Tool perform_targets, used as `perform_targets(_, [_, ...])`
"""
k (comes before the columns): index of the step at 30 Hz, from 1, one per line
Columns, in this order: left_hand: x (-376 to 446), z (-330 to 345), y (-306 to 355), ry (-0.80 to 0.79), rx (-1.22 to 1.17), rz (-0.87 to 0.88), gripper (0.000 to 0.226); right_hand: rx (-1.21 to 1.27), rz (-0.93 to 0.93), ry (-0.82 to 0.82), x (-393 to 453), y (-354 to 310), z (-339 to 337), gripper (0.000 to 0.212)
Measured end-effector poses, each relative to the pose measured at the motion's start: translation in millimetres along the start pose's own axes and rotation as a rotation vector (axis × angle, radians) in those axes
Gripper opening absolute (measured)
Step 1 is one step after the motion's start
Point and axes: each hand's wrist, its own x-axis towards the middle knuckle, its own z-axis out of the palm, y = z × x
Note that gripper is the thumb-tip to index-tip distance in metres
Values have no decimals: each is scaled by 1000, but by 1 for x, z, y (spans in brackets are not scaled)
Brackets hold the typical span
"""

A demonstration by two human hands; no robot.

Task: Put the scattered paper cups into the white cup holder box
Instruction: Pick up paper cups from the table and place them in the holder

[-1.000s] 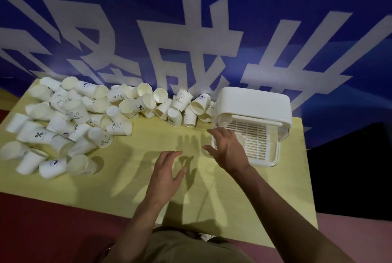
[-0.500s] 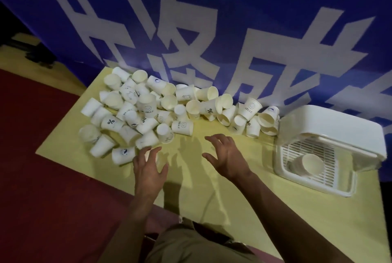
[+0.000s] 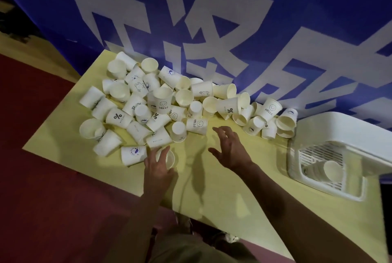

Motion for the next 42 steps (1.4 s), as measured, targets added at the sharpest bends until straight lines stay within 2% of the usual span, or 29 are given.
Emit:
perform_targets(7, [-2, -3, 1, 100, -112, 105, 58, -91, -6, -51, 57, 0, 16, 90])
perform_targets(11, [-8, -8, 12, 28, -122, 64, 73, -128, 4, -108, 83, 7, 33, 91])
perform_targets(17, [-19, -9, 31, -23, -123, 83, 80, -128, -5, -67, 94, 15, 50, 66])
perform_targets(20, [-21, -7, 40, -38, -106, 97, 81, -71, 5, -69, 85, 20, 51, 62])
perform_targets(24, [-20, 3, 54, -58, -86, 142, 77, 81, -17, -10, 52, 46, 53, 64])
perform_targets(31, [-29, 34, 128, -119, -77, 145, 70, 272, -81, 287, -49, 97, -12, 59])
perform_targets(36, [-52, 86, 212, -134, -79, 224, 70, 364, 54, 399, -145, 149, -66, 65])
perform_targets(42, [-87, 155, 316, -204, -107, 400, 67, 489, 228, 513, -239, 233, -117, 57])
